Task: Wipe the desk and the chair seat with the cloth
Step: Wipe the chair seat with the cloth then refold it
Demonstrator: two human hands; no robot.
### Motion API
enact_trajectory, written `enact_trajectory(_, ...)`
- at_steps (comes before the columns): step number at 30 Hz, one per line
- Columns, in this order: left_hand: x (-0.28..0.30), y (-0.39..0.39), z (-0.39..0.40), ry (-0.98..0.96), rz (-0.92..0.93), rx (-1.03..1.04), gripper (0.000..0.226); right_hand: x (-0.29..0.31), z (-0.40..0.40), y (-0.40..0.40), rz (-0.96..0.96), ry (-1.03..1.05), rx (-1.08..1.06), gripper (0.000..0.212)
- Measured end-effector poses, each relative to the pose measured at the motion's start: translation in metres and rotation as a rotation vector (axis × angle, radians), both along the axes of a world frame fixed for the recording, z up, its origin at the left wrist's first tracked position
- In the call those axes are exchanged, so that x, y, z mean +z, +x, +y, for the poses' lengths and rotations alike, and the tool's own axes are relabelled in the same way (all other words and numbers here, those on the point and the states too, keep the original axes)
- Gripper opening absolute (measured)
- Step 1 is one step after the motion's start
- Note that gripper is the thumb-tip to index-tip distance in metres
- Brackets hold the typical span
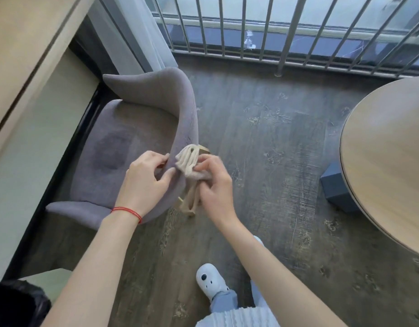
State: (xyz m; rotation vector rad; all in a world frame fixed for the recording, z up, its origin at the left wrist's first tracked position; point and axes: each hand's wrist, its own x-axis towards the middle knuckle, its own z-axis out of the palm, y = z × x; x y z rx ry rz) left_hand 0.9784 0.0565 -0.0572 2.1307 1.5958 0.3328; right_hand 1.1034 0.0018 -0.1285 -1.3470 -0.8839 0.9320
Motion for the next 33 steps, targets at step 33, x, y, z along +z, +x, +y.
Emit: enact_trajectory(33,0.032,0.002,-0.012,-0.302,-0.513,0.274,0.023,0.049,0.001,0.016,-0.28,0.12,0.15,0.027)
